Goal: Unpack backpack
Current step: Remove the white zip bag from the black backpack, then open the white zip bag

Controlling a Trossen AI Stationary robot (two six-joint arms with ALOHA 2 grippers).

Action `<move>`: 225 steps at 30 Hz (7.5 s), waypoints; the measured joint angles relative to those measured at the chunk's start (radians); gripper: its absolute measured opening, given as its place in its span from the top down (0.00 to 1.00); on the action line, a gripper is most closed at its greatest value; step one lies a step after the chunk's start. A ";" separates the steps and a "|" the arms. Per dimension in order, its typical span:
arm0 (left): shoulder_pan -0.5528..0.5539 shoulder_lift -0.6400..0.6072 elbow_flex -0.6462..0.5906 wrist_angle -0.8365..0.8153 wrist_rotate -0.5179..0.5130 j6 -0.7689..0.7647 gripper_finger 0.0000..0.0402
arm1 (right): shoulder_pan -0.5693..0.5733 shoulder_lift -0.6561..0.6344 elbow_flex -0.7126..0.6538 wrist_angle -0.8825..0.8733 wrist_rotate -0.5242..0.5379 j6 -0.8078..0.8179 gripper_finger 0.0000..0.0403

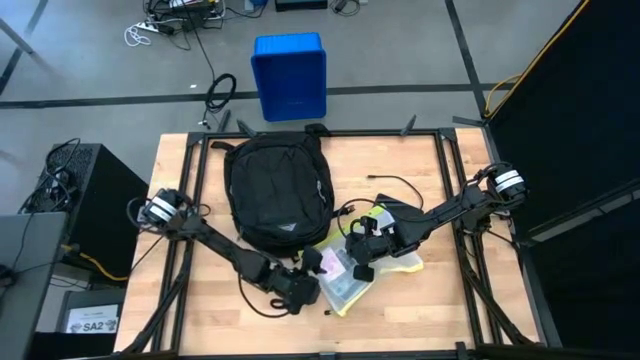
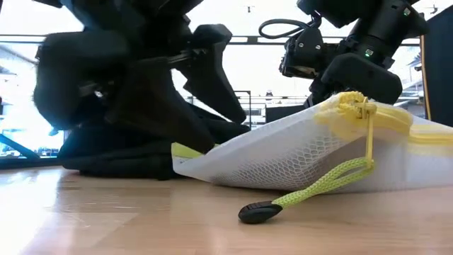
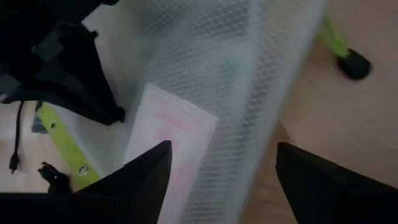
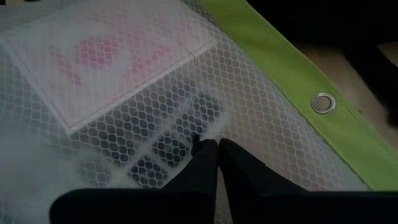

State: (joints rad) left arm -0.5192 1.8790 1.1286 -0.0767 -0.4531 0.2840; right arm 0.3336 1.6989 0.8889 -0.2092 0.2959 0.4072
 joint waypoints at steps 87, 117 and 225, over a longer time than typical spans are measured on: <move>0.074 -0.053 0.139 -0.897 -0.518 -0.575 0.92 | 0.158 -0.245 0.012 0.046 0.330 -0.139 1.00; 0.072 -0.052 -0.052 -0.232 -0.297 -0.375 0.92 | 0.102 0.002 -0.156 0.531 -0.066 -0.075 0.67; -0.112 0.123 0.034 0.175 -0.396 0.116 0.44 | 0.013 -0.056 -0.155 0.500 0.014 -0.104 0.68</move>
State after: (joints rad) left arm -0.6311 2.0019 1.1624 0.0985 -0.8487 0.3996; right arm 0.3470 1.6428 0.7338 0.2904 0.3103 0.3031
